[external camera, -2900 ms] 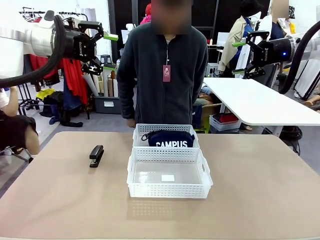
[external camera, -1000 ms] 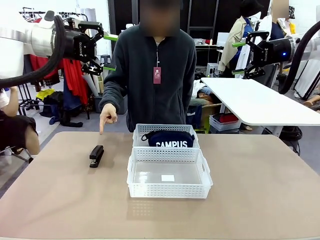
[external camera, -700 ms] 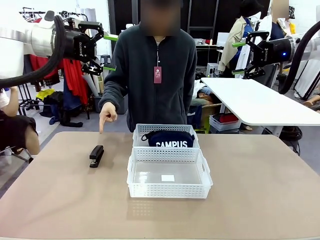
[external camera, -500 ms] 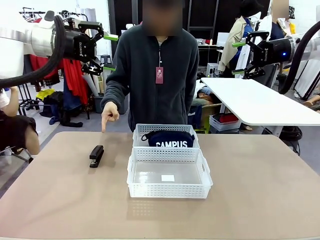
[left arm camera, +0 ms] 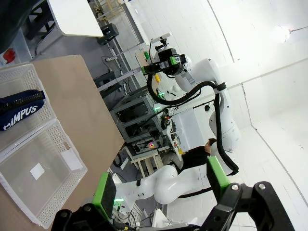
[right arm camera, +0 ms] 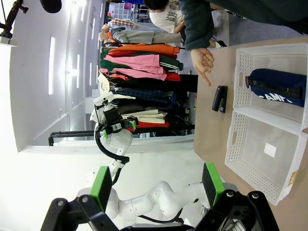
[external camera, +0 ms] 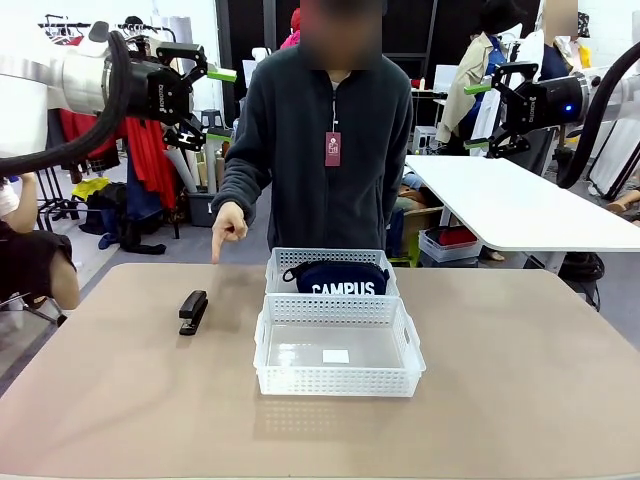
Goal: Distribute items into two baskets.
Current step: Pick up the Stapler that the person points to.
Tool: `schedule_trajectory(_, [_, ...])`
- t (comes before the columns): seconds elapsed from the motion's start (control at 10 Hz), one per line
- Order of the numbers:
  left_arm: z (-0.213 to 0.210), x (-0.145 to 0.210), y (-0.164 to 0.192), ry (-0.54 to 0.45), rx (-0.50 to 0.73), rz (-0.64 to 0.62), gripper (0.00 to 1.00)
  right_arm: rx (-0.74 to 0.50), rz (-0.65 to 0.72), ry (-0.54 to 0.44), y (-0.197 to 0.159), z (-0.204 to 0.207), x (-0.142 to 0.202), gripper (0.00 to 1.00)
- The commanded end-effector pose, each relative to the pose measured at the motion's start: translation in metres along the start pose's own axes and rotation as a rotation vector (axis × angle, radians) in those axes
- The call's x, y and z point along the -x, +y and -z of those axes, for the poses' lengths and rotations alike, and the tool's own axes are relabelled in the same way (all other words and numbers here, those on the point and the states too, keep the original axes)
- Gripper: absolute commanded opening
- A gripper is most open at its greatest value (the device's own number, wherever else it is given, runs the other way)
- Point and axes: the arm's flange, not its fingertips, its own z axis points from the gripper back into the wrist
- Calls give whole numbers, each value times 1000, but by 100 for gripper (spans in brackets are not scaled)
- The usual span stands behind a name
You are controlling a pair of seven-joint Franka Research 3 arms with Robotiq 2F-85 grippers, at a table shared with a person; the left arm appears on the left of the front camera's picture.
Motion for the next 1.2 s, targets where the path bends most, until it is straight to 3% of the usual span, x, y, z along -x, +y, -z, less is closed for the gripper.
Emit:
schedule_trajectory(0.0, [0,0,0,0,0,0,100,-4,5,6,2,0,2,100])
schedule_trajectory(0.2, [-9,-2,-16,62,-229,-82,100,-4,5,6,2,0,2,100])
schedule_trajectory(0.3, [-12,-4,-25,94,-285,-130,100,-4,5,6,2,0,2,100])
schedule_trajectory(0.6, [-5,-2,-40,170,-745,-55,100,-4,5,6,2,0,2,100])
schedule_trajectory(0.8, [11,-5,-16,259,-957,12,100,-4,5,6,2,0,2,100])
schedule_trajectory(1.1, [32,-6,24,313,-1138,20,100,-4,5,6,2,0,2,100])
